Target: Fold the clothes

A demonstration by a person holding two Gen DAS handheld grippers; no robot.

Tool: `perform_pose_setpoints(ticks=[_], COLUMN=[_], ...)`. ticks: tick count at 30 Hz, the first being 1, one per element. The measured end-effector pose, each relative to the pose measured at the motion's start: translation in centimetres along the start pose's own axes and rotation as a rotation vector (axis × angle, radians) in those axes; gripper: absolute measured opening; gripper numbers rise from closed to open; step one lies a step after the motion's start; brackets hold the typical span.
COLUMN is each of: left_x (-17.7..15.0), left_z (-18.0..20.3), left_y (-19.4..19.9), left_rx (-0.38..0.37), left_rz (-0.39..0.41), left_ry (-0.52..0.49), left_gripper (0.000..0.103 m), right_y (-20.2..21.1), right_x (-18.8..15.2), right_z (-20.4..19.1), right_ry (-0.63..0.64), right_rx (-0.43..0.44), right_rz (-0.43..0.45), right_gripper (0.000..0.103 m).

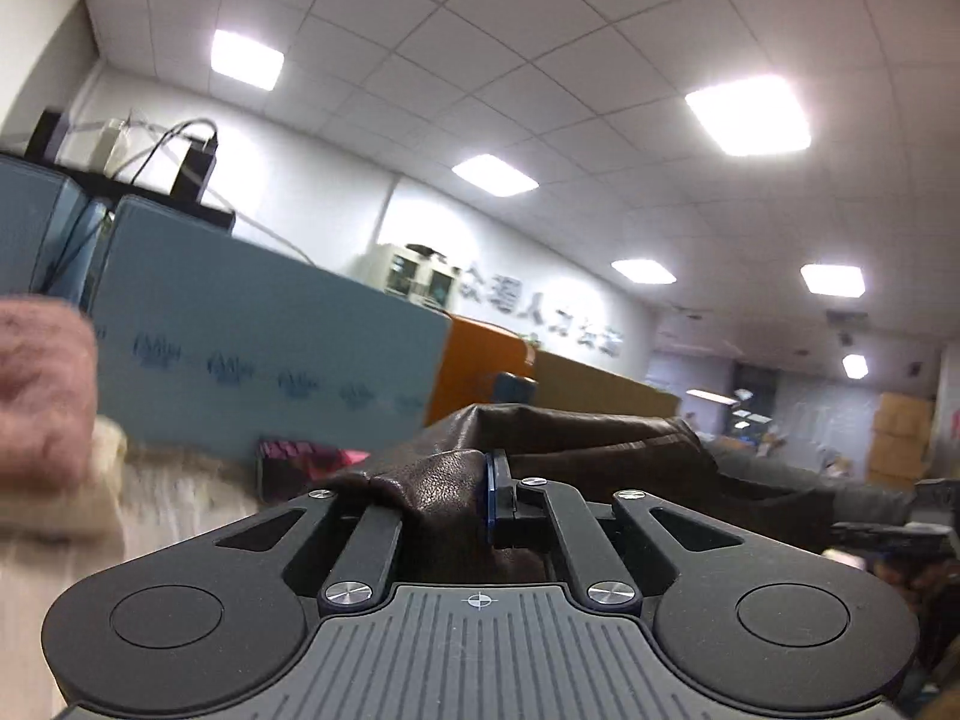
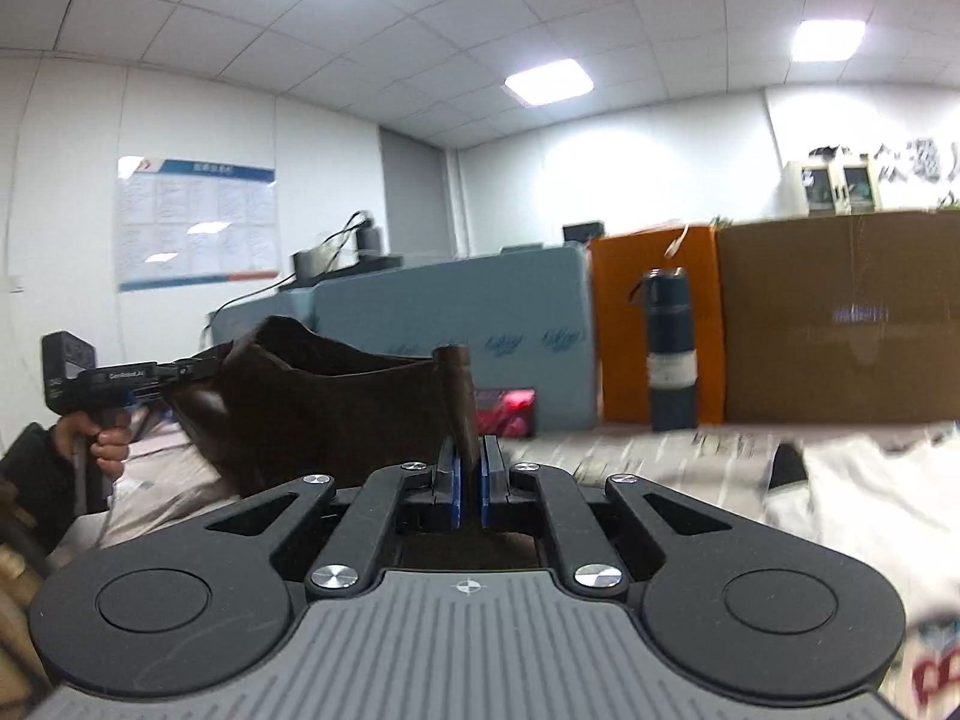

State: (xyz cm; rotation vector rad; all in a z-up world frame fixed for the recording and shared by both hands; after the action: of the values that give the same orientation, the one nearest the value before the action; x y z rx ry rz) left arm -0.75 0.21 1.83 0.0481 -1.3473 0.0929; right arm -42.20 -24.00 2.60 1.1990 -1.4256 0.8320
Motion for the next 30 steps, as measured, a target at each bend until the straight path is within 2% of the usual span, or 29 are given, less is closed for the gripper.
perform_pose_setpoints(ticks=[2, 5, 8, 10, 11, 13, 14, 15, 16, 18, 20, 27, 30], left_x=[-1.3, -3.3, -4.5, -5.3, -5.6, -6.2, -6.5, -6.6, -6.4, -6.2, -4.7, 0.4, 3.7], left_z=[-0.1, -0.2, -0.7, -1.0, -1.1, -1.8, -2.4, -3.1, -3.6, -4.5, -5.4, -8.2, -9.3], left_y=[1.5, 3.0, 4.1, 4.7, 4.9, 5.2, 5.7, 6.0, 6.3, 6.9, 6.5, 5.0, 3.4], left_rx=[-0.036, -0.041, -0.039, -0.038, -0.035, 0.016, 0.047, 0.074, 0.088, 0.116, 0.142, 0.234, 0.242], left_rz=[-0.032, -0.088, -0.131, -0.158, -0.172, -0.2, -0.206, -0.208, -0.205, -0.2, -0.192, -0.165, -0.091], left_ry=[0.034, 0.054, 0.082, 0.096, 0.101, 0.111, 0.127, 0.15, 0.159, 0.178, 0.137, -0.007, -0.022], left_gripper=[0.01, 0.011, 0.012, 0.012, 0.018, 0.036, 0.056, 0.07, 0.074, 0.085, 0.091, 0.096, 0.1], right_y=[1.4, 3.1, 4.2, 4.5, 4.6, 3.2, 2.0, 0.8, -0.6, -3.0, -5.4, -10.9, -11.7], right_x=[-1.0, -1.7, -0.7, 0.2, 0.7, 0.7, 0.4, 0.0, -0.6, -1.7, -2.7, -5.1, -5.6], right_z=[-1.0, -2.4, -2.3, -1.5, -1.1, 1.0, 2.3, 3.6, 4.8, 7.0, 8.7, 12.2, 13.1], right_ry=[0.001, 0.012, -0.011, -0.043, -0.058, -0.115, -0.156, -0.202, -0.251, -0.345, -0.431, -0.63, -0.672], right_rx=[0.004, 0.018, 0.032, 0.036, 0.037, -0.04, -0.082, -0.118, -0.146, -0.196, -0.207, -0.257, -0.27], right_rz=[-0.032, -0.052, 0.007, 0.053, 0.076, 0.065, 0.041, 0.014, -0.013, -0.063, -0.101, -0.217, -0.238], right_gripper=[0.007, 0.014, 0.023, 0.034, 0.043, 0.049, 0.052, 0.054, 0.059, 0.06, 0.063, 0.067, 0.068])
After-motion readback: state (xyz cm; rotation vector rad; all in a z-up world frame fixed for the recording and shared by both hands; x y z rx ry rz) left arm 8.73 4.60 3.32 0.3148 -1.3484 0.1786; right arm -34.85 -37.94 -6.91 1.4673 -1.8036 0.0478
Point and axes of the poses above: each gripper's, at about its wrist camera, not at the fingertips, and y roughly against the way its jaws point, z to its right, x to its top, the point moved 7 cm from there along -y, roughly the way its jaws point, and after that the axes turned 4 degrees about -y, right-handed, at the moved point
